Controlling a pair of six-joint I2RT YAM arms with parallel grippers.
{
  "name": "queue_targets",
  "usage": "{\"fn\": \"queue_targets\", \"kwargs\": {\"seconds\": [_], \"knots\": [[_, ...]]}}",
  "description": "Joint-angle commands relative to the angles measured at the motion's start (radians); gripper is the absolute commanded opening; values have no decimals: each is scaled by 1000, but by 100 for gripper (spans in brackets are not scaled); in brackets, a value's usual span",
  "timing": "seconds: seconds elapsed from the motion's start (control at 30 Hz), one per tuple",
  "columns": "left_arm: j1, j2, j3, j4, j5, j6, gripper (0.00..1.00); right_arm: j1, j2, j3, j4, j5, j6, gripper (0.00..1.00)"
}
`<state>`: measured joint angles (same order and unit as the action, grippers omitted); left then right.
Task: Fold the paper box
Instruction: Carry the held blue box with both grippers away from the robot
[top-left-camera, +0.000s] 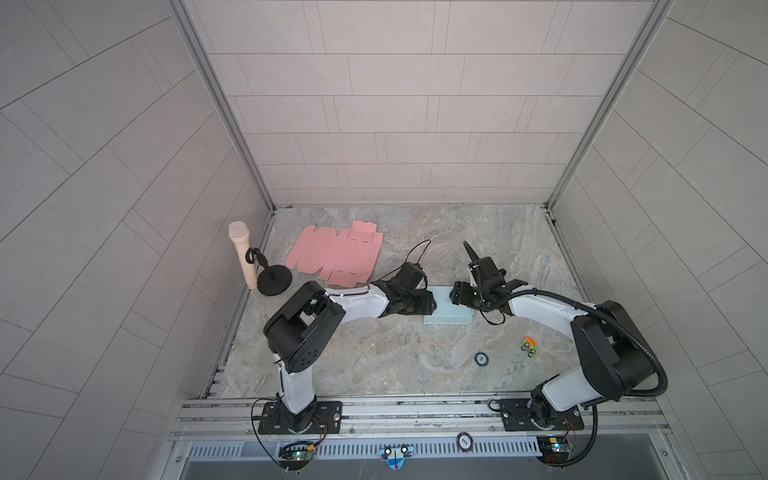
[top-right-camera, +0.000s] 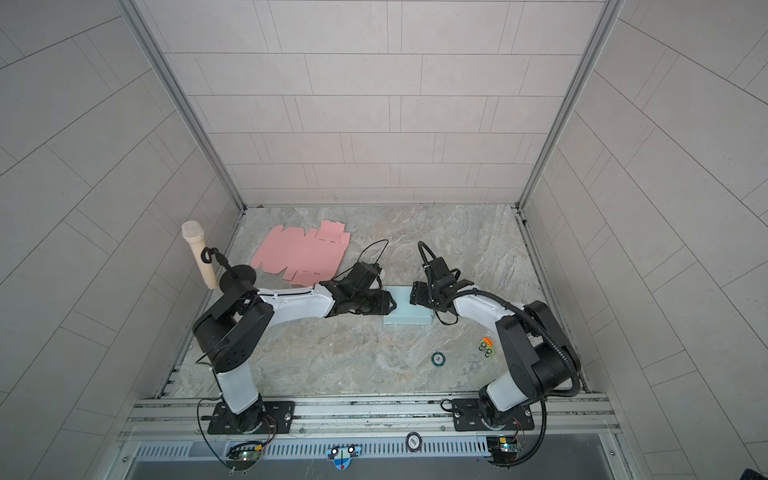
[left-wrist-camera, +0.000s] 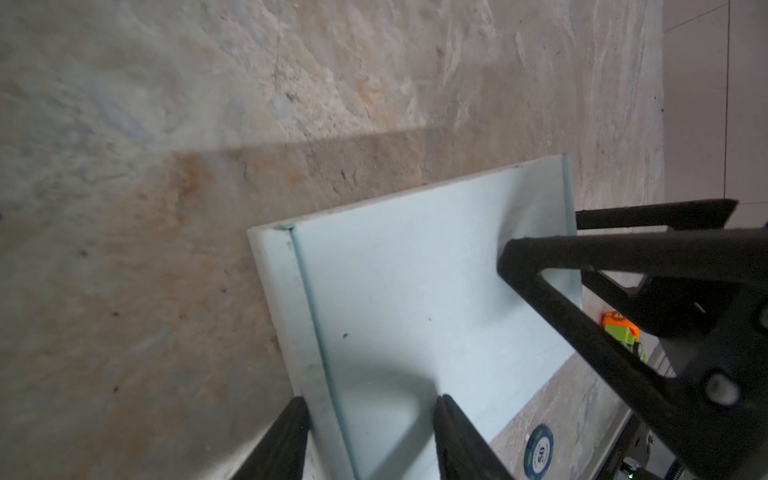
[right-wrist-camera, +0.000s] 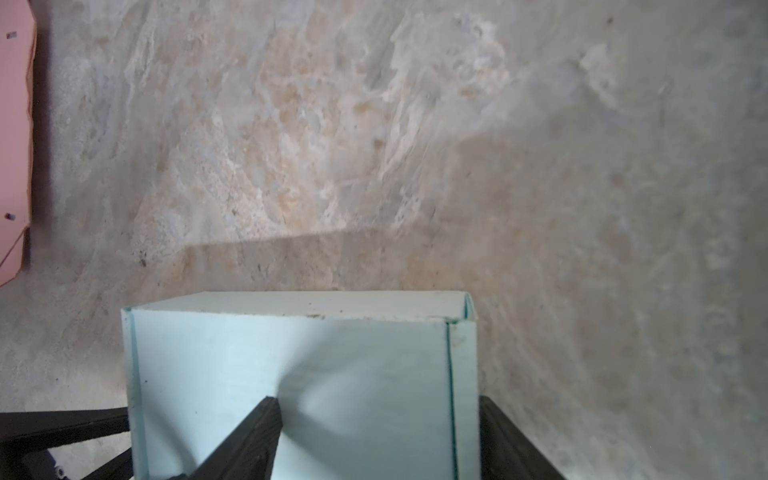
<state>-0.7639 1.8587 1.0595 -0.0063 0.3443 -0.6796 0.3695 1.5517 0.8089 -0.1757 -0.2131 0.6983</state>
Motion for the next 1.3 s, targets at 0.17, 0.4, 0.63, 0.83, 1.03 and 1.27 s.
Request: {"fn": "queue_targets", "kwargs": {"seconds": [0.17, 0.4, 0.63, 0.83, 1.03, 1.27], "knots": [[50, 189, 276, -1, 106, 38, 53, -69, 223, 231, -60, -161, -99, 72], [96, 358, 516, -65, 126, 50, 53, -113, 399, 451, -115, -185, -129, 71], [130, 506, 741, -117, 143, 46, 53, -147, 537, 643, -172, -190, -151, 71], [152, 587, 854, -109, 150, 12, 53, -159, 631, 795, -219, -189, -168, 71], [173, 665, 965, -101, 158, -14, 53, -174, 716, 932, -265, -193, -174, 71], [189, 715, 1001, -68, 170, -43, 53, -182, 789, 1027, -296, -207, -182, 71]]}}
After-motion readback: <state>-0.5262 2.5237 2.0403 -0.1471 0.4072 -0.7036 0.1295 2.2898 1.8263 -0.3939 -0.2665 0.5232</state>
